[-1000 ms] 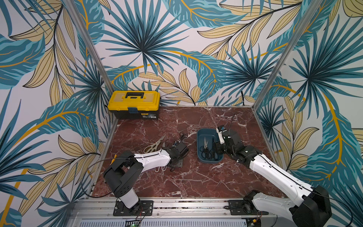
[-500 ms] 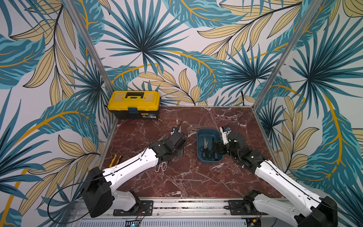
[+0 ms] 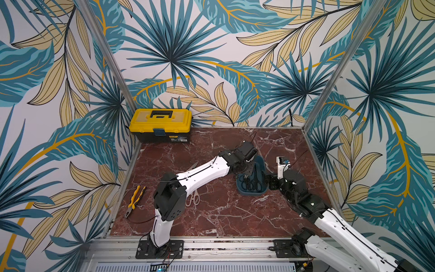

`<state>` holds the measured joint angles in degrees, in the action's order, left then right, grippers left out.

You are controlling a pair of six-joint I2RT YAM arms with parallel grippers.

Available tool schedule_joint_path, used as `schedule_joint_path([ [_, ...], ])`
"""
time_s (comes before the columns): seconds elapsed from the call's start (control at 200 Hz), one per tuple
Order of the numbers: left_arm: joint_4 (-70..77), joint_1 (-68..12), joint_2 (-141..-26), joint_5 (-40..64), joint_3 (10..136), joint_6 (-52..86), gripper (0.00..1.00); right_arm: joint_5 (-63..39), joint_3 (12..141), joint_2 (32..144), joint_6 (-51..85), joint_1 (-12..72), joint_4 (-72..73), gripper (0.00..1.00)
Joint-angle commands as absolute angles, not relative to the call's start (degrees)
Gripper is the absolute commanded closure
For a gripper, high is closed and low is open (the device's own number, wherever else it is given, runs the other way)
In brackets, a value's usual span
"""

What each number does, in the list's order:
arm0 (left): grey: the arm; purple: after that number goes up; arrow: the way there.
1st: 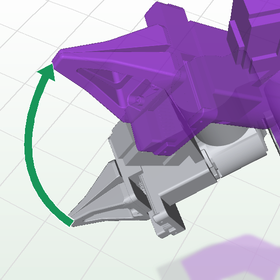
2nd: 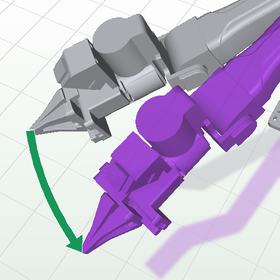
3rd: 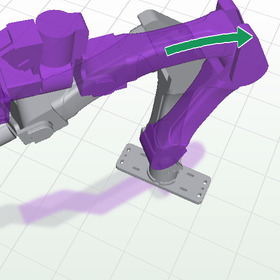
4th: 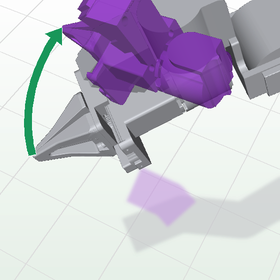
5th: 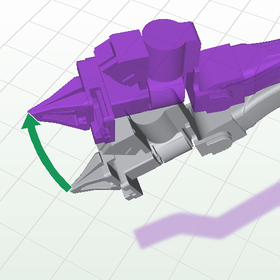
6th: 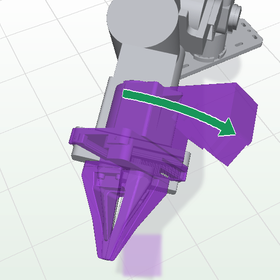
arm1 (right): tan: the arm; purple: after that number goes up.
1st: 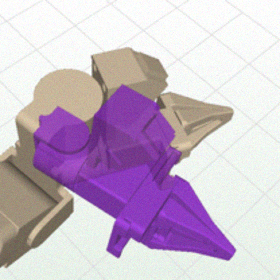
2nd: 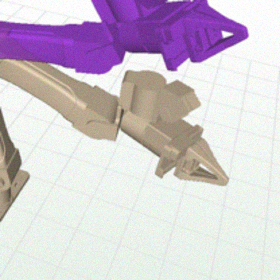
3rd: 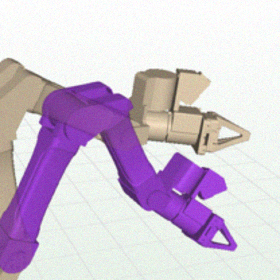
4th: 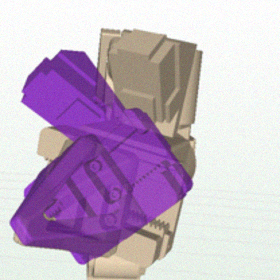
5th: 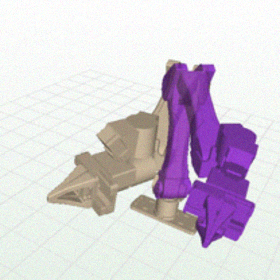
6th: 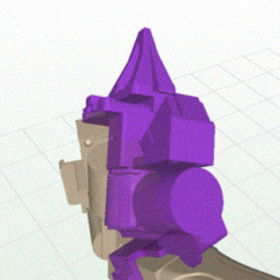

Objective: Put the scissors into the storage box
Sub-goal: Place the scissors in the storage box.

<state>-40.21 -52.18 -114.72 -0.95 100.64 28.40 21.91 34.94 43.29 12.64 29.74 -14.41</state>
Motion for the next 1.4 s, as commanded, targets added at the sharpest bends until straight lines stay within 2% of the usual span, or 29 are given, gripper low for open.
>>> schedule_joint_path([
  [0.0,-39.52,-53.27,-116.74,2.62,102.82,31.77,1.00,25.88,32.29,39.55,13.98,30.10,-13.64,0.00],
  [0.18,-36.08,-53.31,-118.54,-0.31,99.65,36.96,1.00,28.20,30.85,37.61,13.55,30.06,-13.38,0.00],
  [0.336,-34.86,-53.20,-119.98,-2.18,99.30,40.04,1.00,27.62,31.41,40.73,13.53,30.06,-13.01,0.00],
  [0.686,-35.16,-53.00,-124.89,1.60,100.64,42.49,1.00,29.21,31.93,42.58,12.52,30.13,-9.39,0.00],
  [0.742,-34.98,-53.00,-125.14,2.04,100.69,42.38,0.84,29.02,31.99,43.29,12.03,30.14,-8.61,0.00],
  [0.792,-35.51,-53.04,-125.42,2.59,101.49,42.28,0.74,27.86,32.19,44.73,12.00,29.98,-7.72,0.00],
  [0.857,-36.36,-53.09,-125.14,2.59,102.33,42.12,0.54,24.89,33.41,47.97,13.48,29.97,-7.59,0.00],
  [0.927,-36.17,-53.17,-123.67,2.16,102.15,42.32,0.42,24.76,37.53,52.37,17.68,30.00,-13.73,0.00],
  [1.062,-34.68,-53.37,-117.01,-0.28,100.95,41.15,0.42,20.42,41.65,54.93,19.51,29.98,-17.39,0.00],
  [1.283,-24.52,-52.20,-99.37,-13.55,86.99,34.53,0.49,24.46,34.32,45.09,17.64,30.01,-5.60,0.07],
  [1.398,-23.34,-48.20,-94.43,-15.72,80.60,29.28,0.37,22.45,33.94,45.71,15.66,29.97,-5.36,0.09],
])
